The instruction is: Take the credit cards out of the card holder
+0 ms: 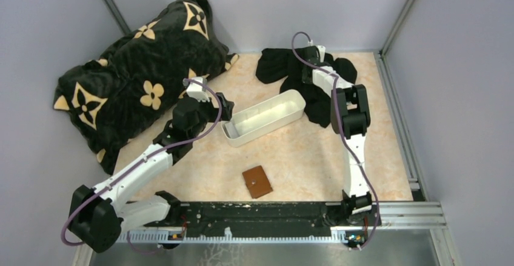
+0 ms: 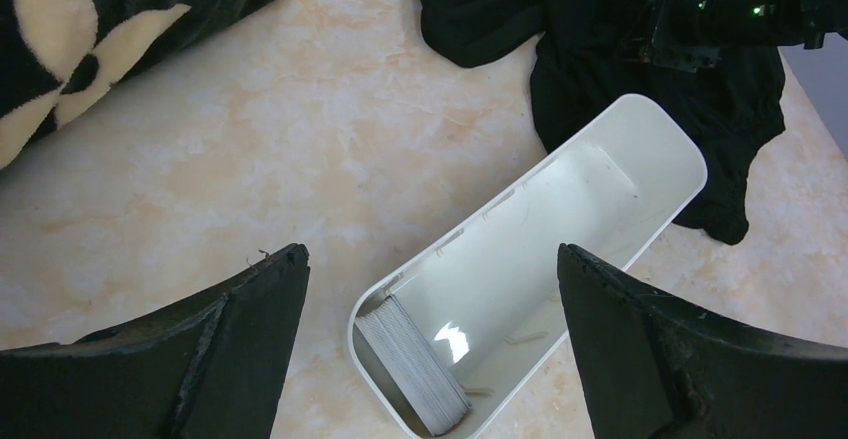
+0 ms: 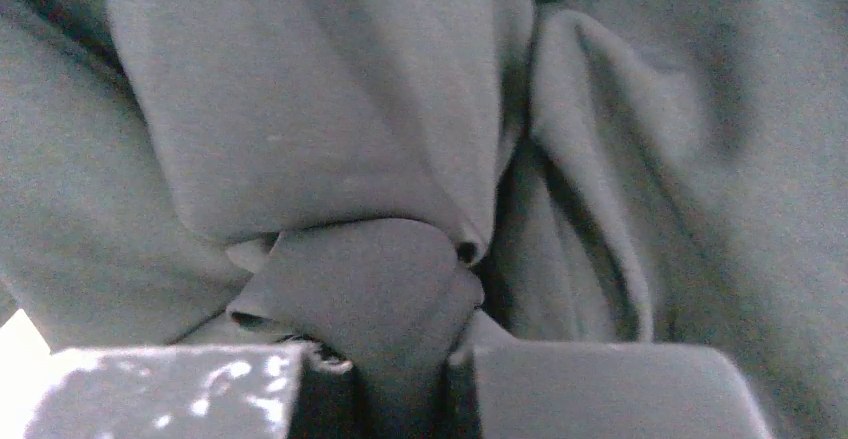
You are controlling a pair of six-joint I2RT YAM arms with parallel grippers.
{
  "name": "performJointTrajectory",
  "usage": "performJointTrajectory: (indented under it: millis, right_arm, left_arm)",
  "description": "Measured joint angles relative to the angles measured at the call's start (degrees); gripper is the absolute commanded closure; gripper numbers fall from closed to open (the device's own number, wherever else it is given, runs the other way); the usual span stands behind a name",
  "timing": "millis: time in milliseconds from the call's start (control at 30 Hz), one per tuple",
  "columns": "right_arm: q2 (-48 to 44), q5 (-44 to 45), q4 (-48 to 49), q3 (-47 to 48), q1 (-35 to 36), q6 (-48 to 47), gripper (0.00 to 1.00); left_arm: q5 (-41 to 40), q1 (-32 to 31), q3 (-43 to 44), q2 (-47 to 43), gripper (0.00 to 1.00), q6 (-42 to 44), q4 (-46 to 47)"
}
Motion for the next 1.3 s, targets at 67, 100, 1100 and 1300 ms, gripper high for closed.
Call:
performJointTrajectory:
  millis: [67, 100, 1100, 1300]
  right_arm:
    - [-0.3, 0.3, -0.5, -0.2, -0.3, 0.5, 1.00]
    - [-0.8, -0.4, -0.7, -0.7, -0.7, 1.0, 1.00]
    - [-15.5, 4.8, -6.0, 11.8, -7.3, -5.5, 0.10]
    - [-6.4, -1.6, -6.7, 20.2, -0.6, -7.2, 0.10]
  left_arm:
    - [0.0, 0.0, 0.0, 0.1, 0.00, 0.0, -0.3]
    - [0.0, 0.0, 0.0, 0.1, 0.00, 0.0, -0.3]
    - [1.9, -0.1, -0.1, 2.2, 0.00, 0.0, -0.4]
    - [1.7, -0.1, -0.1, 2.2, 0.00, -0.3, -1.0]
